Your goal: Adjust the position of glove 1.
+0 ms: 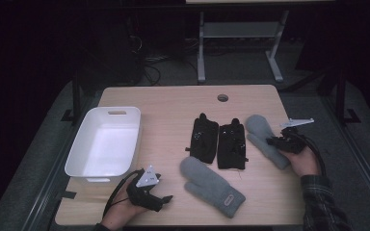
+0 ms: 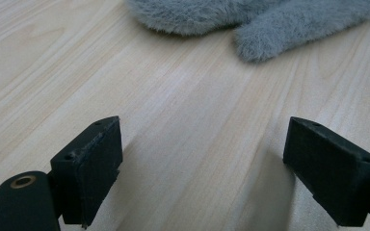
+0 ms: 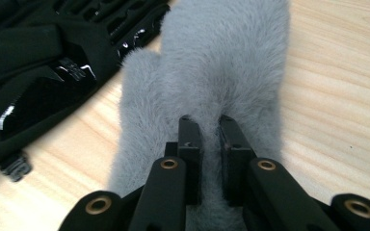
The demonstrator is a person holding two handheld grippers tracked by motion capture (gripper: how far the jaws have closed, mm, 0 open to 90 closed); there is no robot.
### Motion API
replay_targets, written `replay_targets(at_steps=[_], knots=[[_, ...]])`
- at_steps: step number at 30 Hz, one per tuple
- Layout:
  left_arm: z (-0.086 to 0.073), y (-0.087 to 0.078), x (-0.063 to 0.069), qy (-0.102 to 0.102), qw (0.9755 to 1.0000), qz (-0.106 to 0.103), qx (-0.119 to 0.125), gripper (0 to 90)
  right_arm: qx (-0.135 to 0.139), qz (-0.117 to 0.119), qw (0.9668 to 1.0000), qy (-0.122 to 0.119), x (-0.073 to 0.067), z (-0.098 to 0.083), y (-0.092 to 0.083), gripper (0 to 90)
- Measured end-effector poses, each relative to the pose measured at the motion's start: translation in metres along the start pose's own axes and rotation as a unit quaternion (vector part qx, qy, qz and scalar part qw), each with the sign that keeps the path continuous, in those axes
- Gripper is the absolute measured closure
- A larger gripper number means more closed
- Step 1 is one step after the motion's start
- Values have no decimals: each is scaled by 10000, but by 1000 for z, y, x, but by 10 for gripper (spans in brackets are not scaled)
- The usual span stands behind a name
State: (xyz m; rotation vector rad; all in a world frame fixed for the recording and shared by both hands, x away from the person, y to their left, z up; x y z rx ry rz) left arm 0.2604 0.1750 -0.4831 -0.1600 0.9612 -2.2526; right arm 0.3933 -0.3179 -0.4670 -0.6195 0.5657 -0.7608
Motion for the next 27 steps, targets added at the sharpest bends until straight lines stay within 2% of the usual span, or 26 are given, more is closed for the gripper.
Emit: replay_targets(at_steps=[3,5,6,9,16,25,27], knots=[[0,0,0,-1,10000,0,0,129,49,15,10000,40,0,0,-5,840],[0,0,0,-4,10000,0,3,129,89,-2,9999,-57,0,1,-8,843],[0,0,0,-2,10000,1,1,129,88,-22,10000,8,-1,1,-11,845],[0,0,0,-3,10000,1,1,129,172,-37,9998,-25,-3,3,-17,848],[0,0,0,-3,10000,1,2,129,272,114,9995,-62,-12,7,-30,849],[0,0,0,-5,10000,0,2,129,306,383,9986,-221,-31,12,-37,848],[0,0,0,-4,10000,0,1,129,237,460,9982,-295,-41,13,-36,849]])
Point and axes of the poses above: each handheld gripper's, and its own axes: y roughly forward along the jaws, z roughly out of its top, x roughly to its right, the point moved 1 cm from there along y, roughly forward along the jaws, and after that the axes turned 12 degrees about z, right-handed, at the moved point
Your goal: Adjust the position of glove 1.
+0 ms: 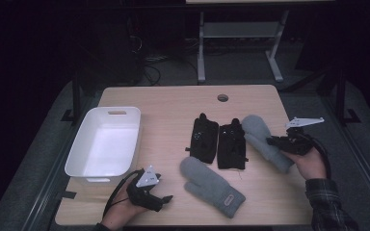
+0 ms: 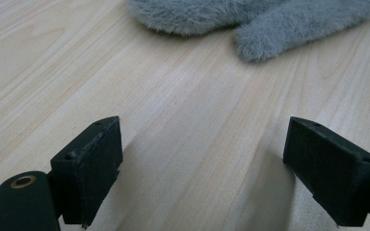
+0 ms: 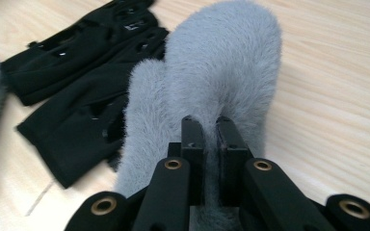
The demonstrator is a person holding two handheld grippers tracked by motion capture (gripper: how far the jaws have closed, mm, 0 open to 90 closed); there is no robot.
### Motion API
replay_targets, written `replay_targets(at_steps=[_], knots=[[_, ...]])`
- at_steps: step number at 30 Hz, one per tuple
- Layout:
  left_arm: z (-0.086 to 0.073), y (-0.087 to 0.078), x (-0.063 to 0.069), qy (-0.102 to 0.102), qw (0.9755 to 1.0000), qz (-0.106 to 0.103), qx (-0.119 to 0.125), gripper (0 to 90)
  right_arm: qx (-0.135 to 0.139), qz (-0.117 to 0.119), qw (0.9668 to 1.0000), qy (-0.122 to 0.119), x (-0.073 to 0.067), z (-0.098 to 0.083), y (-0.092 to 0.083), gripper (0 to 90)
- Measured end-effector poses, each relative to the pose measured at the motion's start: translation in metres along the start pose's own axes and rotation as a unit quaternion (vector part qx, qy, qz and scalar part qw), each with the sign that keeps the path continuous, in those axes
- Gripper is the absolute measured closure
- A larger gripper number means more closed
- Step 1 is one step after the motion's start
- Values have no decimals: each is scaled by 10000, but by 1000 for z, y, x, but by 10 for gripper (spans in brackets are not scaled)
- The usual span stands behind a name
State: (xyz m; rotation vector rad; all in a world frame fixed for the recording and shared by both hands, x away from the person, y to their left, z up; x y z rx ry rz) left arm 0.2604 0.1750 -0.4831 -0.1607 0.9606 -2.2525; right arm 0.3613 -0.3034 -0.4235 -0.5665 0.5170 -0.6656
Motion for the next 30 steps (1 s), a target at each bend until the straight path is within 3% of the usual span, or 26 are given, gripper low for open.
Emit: replay_targets(at_steps=[7,9,14,20,30], knots=[[0,0,0,1,10000,0,0,129,-23,162,9998,-139,-20,7,4,850],[0,0,0,0,10000,0,0,128,-20,322,9993,-198,-31,10,6,850],[0,0,0,-2,10000,0,1,129,-92,473,9984,-306,-48,14,10,850],[0,0,0,14,10000,11,-3,129,-144,862,9949,-510,-81,16,18,850],[0,0,0,-6,10000,14,9,129,-290,1371,9860,-909,-128,19,36,851]])
Point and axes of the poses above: each handheld gripper's, and its own axes: y roughly forward along the jaws, z roughly out of its top, x roughly to its right, the point moved 1 cm from there along y, roughly forward along the jaws, and after that the axes turned 12 degrees about z, right-handed, at the moved point
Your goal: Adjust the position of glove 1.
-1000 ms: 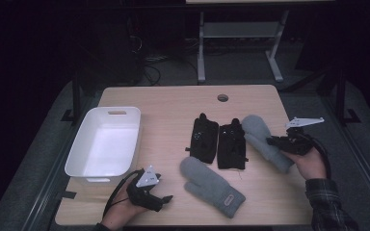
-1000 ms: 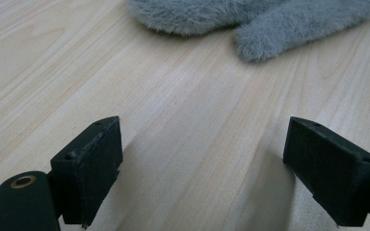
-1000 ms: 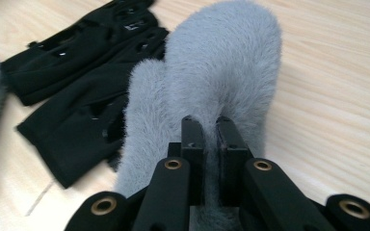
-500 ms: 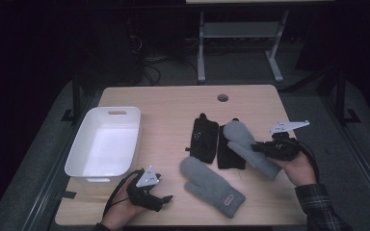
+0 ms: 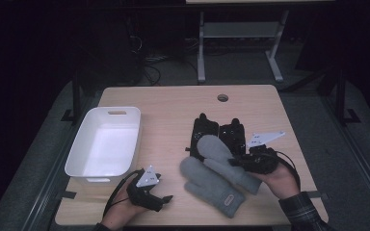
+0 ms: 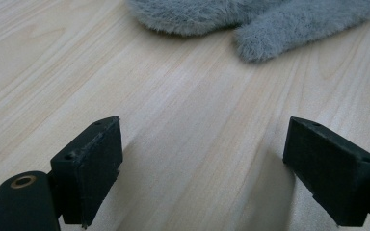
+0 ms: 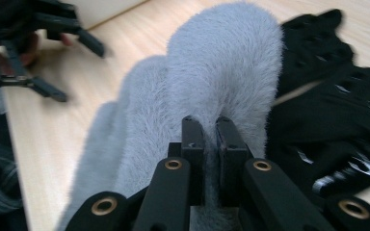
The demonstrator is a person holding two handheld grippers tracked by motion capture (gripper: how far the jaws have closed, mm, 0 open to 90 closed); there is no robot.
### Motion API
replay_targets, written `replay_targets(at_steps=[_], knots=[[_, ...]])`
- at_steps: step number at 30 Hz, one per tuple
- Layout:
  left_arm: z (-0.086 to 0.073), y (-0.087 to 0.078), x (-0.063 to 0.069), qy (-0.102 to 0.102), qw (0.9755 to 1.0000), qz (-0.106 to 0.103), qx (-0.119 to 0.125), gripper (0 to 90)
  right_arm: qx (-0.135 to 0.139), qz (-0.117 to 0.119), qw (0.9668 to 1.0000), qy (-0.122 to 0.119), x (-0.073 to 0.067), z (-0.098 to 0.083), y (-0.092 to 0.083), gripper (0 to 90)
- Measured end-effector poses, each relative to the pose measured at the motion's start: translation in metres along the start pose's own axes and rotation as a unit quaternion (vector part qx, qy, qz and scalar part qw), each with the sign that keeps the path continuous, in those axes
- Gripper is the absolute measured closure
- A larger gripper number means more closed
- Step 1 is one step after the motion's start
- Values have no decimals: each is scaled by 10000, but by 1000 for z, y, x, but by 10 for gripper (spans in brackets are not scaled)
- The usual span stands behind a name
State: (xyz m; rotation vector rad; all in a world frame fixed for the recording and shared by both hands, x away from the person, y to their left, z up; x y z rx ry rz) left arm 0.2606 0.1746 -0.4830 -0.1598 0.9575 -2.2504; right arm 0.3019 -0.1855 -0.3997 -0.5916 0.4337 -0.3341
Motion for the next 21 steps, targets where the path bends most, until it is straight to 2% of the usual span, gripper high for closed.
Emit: replay_targets(at_steps=[4,8,17,21], knots=[[0,0,0,0,10000,-1,-1,128,-72,140,9998,-118,-12,2,9,850],[0,0,0,-1,10000,0,1,129,-137,284,9995,-66,-20,2,17,850],[0,0,0,1,10000,3,-4,129,-296,327,9990,-81,-36,-2,32,850],[0,0,0,-7,10000,8,0,129,-422,280,9986,-151,-39,-4,42,849]])
Point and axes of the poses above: each handheld gripper's, and its own axes: y roughly forward along the jaws, z roughly out of its top, x roughly to its right, the point moved 1 cm from there along y, roughly forward along the jaws, and after that the axes turned 12 degrees about z, right-handed, at the moved point
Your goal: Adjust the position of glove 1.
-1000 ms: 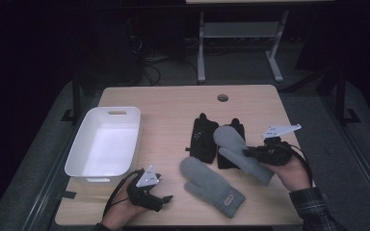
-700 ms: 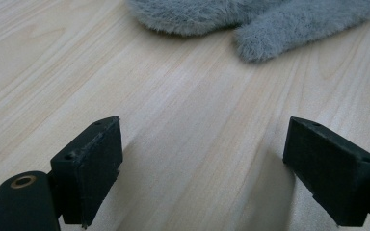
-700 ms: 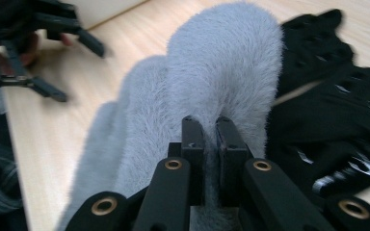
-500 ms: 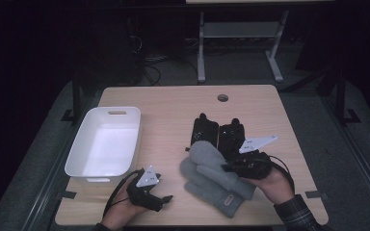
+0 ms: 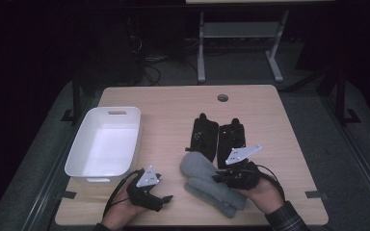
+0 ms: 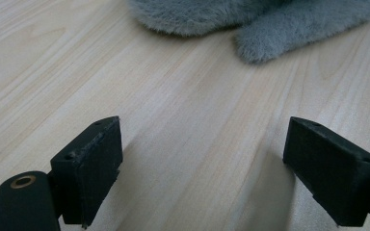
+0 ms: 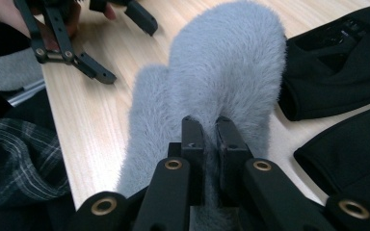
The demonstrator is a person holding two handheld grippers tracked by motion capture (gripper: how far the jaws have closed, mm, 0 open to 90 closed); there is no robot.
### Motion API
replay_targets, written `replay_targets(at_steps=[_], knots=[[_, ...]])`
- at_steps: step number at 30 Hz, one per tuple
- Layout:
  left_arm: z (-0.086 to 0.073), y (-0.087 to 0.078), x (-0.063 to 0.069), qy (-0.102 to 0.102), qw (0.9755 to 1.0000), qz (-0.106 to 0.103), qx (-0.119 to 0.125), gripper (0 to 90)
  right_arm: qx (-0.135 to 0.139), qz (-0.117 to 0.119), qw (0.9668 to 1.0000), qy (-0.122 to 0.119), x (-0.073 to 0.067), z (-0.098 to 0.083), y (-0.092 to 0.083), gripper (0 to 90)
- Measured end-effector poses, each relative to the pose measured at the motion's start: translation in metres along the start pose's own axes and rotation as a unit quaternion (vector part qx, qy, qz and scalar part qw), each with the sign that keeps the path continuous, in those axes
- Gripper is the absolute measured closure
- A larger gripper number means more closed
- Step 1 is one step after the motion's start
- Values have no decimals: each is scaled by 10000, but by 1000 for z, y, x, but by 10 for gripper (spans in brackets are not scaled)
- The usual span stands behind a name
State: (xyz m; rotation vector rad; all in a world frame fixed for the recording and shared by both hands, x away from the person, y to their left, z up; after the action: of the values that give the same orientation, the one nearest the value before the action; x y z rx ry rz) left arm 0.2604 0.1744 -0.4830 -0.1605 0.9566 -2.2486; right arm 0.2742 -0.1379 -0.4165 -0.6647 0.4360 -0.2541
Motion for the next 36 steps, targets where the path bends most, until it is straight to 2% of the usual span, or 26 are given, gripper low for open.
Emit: replay_targets(at_steps=[4,7,11,13,15,17,22,26,28,30,34,36], knots=[[0,0,1,-44,10000,11,4,129,-119,17,9999,51,-1,-3,8,835],[0,1,1,-49,10000,23,0,129,-169,72,9998,54,1,-4,10,787],[2,1,1,-75,9999,51,-55,129,26,142,9999,59,0,-2,4,654],[3,1,0,-123,9999,62,-89,137,143,156,9998,-46,0,0,0,616],[3,0,0,-165,9998,42,-111,139,204,138,9997,-60,0,1,-5,617],[4,0,0,-200,9997,30,-121,140,356,97,9993,-106,4,1,-17,638],[3,0,0,-145,9998,38,-110,143,438,-181,9989,-42,16,-9,-39,785],[4,0,0,-214,9997,24,-89,171,321,-471,9984,36,25,-23,-54,885],[5,-2,0,-242,9997,28,-56,213,307,-567,9977,191,30,-33,-61,874],[7,-5,-1,-264,9996,43,-11,244,337,-526,9978,200,32,-40,-67,812],[17,-12,4,-364,9987,-190,296,301,390,-411,9979,325,32,-52,-74,744],[24,-14,9,-305,9982,-309,420,351,356,-367,9979,386,32,-57,-73,727]])
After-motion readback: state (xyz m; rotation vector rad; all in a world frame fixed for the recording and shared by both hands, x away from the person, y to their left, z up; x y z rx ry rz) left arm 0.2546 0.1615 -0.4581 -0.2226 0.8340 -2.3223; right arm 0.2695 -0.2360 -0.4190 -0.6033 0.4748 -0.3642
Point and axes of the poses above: each handheld gripper's, and its own axes: y roughly forward along the jaws, z roughly out of its top, x roughly to its right, the point moved 1 cm from there along y, roughly forward along the jaws, and after that the axes turned 12 degrees about z, right-handed, at the moved point
